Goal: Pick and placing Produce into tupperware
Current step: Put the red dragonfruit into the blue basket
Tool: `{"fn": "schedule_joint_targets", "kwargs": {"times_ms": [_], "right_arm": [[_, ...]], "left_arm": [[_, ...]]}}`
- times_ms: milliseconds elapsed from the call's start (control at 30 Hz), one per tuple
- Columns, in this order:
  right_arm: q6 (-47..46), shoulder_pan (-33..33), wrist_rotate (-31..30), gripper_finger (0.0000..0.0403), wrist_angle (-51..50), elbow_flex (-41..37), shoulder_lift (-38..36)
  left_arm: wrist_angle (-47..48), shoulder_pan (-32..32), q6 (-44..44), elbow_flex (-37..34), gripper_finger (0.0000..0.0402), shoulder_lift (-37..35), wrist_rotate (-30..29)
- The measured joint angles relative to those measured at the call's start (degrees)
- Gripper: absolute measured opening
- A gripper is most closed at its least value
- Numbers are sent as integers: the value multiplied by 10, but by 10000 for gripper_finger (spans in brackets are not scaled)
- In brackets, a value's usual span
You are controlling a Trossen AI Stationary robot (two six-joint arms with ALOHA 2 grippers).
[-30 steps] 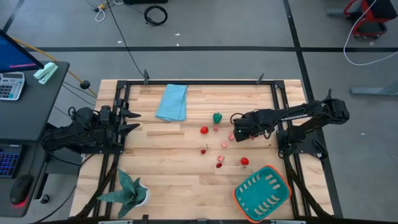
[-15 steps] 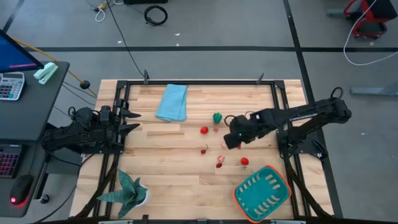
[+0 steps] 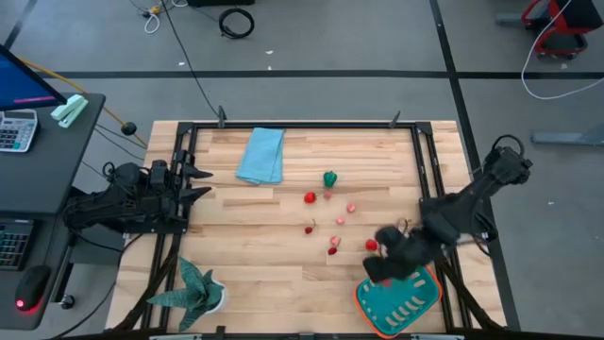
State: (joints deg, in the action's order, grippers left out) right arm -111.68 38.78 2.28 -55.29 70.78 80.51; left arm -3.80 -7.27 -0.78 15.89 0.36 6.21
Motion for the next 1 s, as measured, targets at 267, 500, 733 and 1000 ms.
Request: {"fn": "schedule_joint_targets", "kwargs": {"times_ms": [267,500,733,1000], "right_arm": [[-15,45,8,227,-20,0,82],[6,30,121,227,-15,0,175],[16,29,137,227,13,0,225],[28,28,132,245,63,0,247]], "left_arm": [[-22,0,0,0,172,0,0],[-21,0,0,0,172,0,0],[-22,0,0,0,173,0,0],[-23,0,0,0,172,0,0]]}}
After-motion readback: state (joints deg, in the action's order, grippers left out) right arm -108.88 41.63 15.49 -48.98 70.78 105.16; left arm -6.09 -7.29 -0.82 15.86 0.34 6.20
